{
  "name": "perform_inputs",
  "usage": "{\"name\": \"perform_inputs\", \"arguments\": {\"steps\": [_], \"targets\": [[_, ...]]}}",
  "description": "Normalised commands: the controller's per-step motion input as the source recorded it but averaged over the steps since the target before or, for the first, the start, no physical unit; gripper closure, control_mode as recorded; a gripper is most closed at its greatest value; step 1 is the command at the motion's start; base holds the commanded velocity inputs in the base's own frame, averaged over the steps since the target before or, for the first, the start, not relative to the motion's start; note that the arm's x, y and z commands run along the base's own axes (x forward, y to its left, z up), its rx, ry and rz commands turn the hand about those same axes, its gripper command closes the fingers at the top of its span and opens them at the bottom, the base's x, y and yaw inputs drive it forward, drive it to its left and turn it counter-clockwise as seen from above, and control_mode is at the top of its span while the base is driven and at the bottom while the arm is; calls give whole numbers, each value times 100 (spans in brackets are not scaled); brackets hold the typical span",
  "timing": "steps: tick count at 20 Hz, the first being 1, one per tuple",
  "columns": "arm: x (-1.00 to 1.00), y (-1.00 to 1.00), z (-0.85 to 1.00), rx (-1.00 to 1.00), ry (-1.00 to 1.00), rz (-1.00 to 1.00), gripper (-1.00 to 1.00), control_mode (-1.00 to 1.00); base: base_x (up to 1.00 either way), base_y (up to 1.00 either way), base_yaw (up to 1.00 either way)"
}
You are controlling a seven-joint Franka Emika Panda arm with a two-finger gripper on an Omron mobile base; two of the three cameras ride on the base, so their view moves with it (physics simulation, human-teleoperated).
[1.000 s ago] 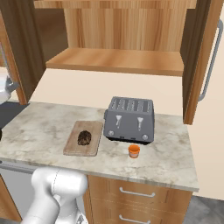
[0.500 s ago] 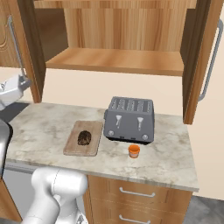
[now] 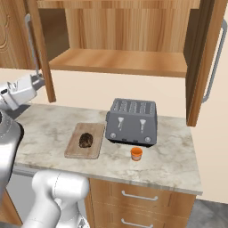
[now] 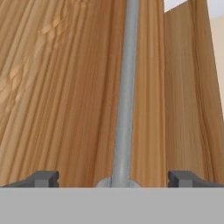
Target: Pick the bread, place it on the cutting board, pick the jam, place it on the counter, and close the cabinet.
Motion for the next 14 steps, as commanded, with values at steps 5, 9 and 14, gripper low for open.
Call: {"name": "perform_inputs", "arguments": {"steps": [5,9,14], "targets": [[40,-27,0,0,0,0,-100,-100,0,0,0],[46,-32,0,0,0,0,-100,-100,0,0,0],[39,-35,0,0,0,0,-100,-100,0,0,0]]}}
